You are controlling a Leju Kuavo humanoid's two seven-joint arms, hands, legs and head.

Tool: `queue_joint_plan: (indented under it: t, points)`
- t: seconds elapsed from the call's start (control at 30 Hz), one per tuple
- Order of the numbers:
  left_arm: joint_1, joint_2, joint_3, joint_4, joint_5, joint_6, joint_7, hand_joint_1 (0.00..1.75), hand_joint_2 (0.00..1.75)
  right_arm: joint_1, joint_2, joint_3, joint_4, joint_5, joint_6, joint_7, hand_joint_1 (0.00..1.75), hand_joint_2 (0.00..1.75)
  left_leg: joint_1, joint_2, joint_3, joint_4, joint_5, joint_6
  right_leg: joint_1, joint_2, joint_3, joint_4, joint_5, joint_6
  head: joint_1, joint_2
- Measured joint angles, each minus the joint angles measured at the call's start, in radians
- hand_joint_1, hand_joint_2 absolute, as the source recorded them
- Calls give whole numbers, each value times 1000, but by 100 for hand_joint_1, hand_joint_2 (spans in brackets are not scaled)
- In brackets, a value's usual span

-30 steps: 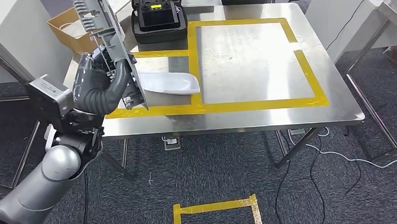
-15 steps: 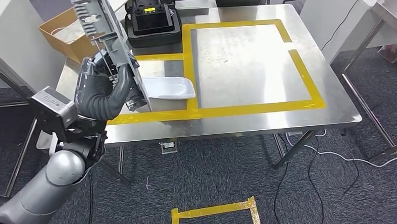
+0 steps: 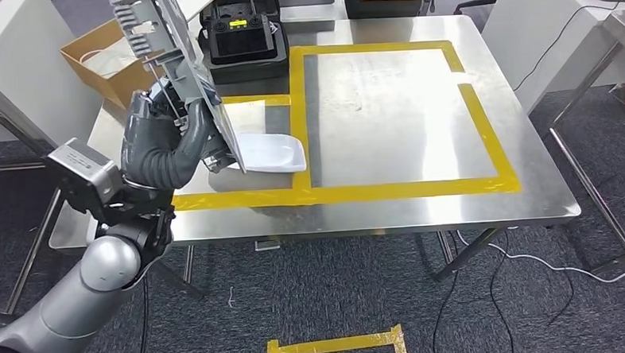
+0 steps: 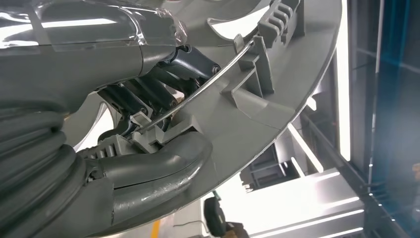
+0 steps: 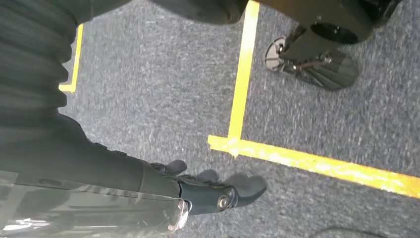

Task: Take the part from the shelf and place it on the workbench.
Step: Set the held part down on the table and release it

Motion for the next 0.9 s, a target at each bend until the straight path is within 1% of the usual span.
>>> queue_joint_plan:
  t: [0.03, 0.07, 0.1, 0.17, 0.2, 0.23, 0.27, 0.3, 0.33, 0.37, 0.4, 0.47, 0.5, 0.53, 0.57, 0.6, 0.63, 0.67, 0.7, 0.73, 0.77, 0.8, 0.83, 0.87, 0.9]
  points:
    - [1, -1, 0, 2, 2, 0, 0, 175, 175, -1, 0, 0, 0, 0, 0, 1, 0, 175, -1, 4, 1, 11, -2, -3, -2, 0, 13, -10, -1, -2, 0, 0]
    - [1, -2, 0, 3, 2, 1, -1, 175, 175, -3, -1, 0, 0, 1, -1, 1, 0, 175, -2, 7, -9, 35, -12, -3, -4, 1, 26, -19, -2, -5, -1, 0]
    - [0, -3, 1, 4, 3, 1, -2, 175, 175, -5, -1, 0, 0, 1, -2, 1, 0, 175, -3, 10, -32, 76, -29, -3, -5, 1, 36, -26, -4, -8, -3, 0]
    - [0, -4, 1, 7, 3, 1, -5, 175, 175, -6, -1, 0, 0, 4, -2, 3, 0, 175, -6, 11, -105, 183, -72, -2, -4, 4, 47, -27, -13, -14, -5, 0]
    - [2, -5, 1, 9, 4, 1, -4, 175, 175, -5, 0, 0, 0, 5, -2, 4, 0, 175, -7, 12, -140, 219, -82, -3, -4, 5, 52, -26, -20, -15, -6, 0]
    - [4, -5, 1, 11, 6, 1, -4, 175, 175, -4, 0, 0, 0, 6, -2, 6, 0, 175, -8, 12, -162, 229, -73, -5, -4, 7, 59, -24, -28, -14, -6, 0]
    - [5, -5, 1, 14, 7, 1, -3, 175, 175, -3, 0, 0, 0, 7, -2, 7, 0, 175, -8, 13, -170, 207, -40, -7, -5, 9, 67, -21, -37, -13, -6, 0]
    - [6, -5, 1, 16, 7, 1, -3, 175, 175, -2, 1, 0, 0, 7, -2, 8, 0, 175, -7, 14, -162, 157, 12, -8, -6, 11, 77, -16, -47, -10, -7, 0]
    - [7, -6, 1, 18, 7, 1, -3, 175, 175, -2, 1, 0, 0, 7, -2, 8, 0, 175, -8, 15, -150, 108, 58, -9, -6, 13, 84, -12, -58, -5, -6, 0]
    - [7, -6, 0, 19, 7, 0, -4, 175, 175, -3, 1, 0, 0, 7, -2, 8, 0, 175, -9, 16, -141, 60, 84, -8, -7, 15, 88, -4, -67, 0, -5, 0]
    - [7, -7, 0, 20, 7, 0, -5, 175, 175, -4, 1, 0, 0, 7, -2, 8, 0, 175, -11, 17, -135, 33, 98, -3, -6, 15, 87, 2, -74, 6, -5, 0]
    - [8, -8, 0, 22, 9, 1, -6, 175, 175, -5, 0, 0, 0, 7, -3, 10, 0, 175, -16, 17, -136, 18, 89, 11, -5, 16, 82, 10, -82, 15, -5, 0]
    - [10, -8, 0, 23, 12, 1, -7, 175, 175, -4, 0, 0, 0, 8, -3, 10, 0, 175, -14, 16, -134, 20, 92, 19, -5, 15, 80, 12, -87, 19, -7, 0]
    - [11, -9, 1, 24, 15, 2, -9, 175, 175, -3, 0, 0, 0, 8, -3, 10, 0, 175, -12, 16, -130, 19, 91, 23, -6, 14, 79, 19, -95, 24, -5, 0]
    - [12, -9, 1, 25, 19, 2, -13, 175, 175, -3, 0, 0, 0, 9, -2, 10, 0, 175, -10, 16, -126, 17, 89, 27, -7, 11, 70, 41, -108, 31, -4, 0]
    - [12, -10, 2, 25, 22, 2, -16, 175, 175, -4, 1, 0, 0, 9, -2, 11, 0, 175, -7, 17, -122, 16, 87, 31, -10, 8, 50, 82, -128, 39, -3, 0]
    - [12, -10, 2, 25, 25, 2, -20, 175, 175, -5, 1, 0, 0, 10, -2, 11, 0, 175, -7, 17, -118, 16, 84, 34, -13, 5, 18, 142, -151, 46, -1, 0]
    - [13, -11, 2, 26, 28, 2, -23, 175, 175, -6, 1, 0, 0, 9, -2, 11, 0, 175, -7, 17, -116, 15, 80, 36, -16, 2, -21, 208, -173, 50, 0, 0]
    - [15, -12, 2, 26, 30, 2, -25, 175, 175, -6, 1, 0, 0, 9, -2, 10, 0, 175, -7, 17, -113, 15, 77, 36, -18, 1, -56, 262, -185, 53, 0, 0]
    - [18, -13, 2, 27, 32, 2, -27, 175, 175, -6, 1, 0, 0, 9, -2, 10, 0, 175, -7, 16, -109, 15, 74, 36, -18, 0, -79, 287, -178, 52, 0, 0]
    - [21, -14, 2, 29, 33, 2, -29, 175, 175, -7, 1, 0, -1, 9, -2, 10, 0, 175, -8, 15, -104, 15, 70, 35, -18, -1, -83, 275, -153, 49, 0, 0]
    - [23, -15, 1, 29, 33, 2, -31, 175, 175, -6, 1, 0, -1, 10, -2, 11, 0, 175, -8, 14, -98, 15, 66, 34, -16, 0, -68, 228, -112, 43, 0, 0]
    - [25, -16, 1, 30, 33, 2, -34, 175, 175, -4, 1, 0, -1, 10, -2, 12, 0, 175, -8, 13, -92, 13, 63, 33, -13, 0, -42, 160, -69, 34, 0, 0]
    - [25, -17, 1, 31, 33, 2, -37, 175, 175, 0, 0, 0, -1, 10, -1, 15, 0, 175, -10, 10, -88, 12, 60, 31, -9, 0, -16, 98, -39, 23, -1, 0]
    - [25, -18, 1, 32, 33, 2, -40, 175, 175, 4, -2, 0, 0, 9, -1, 17, 0, 175, -9, 8, -85, 10, 58, 27, -4, 1, 5, 50, -22, 13, 0, 0]
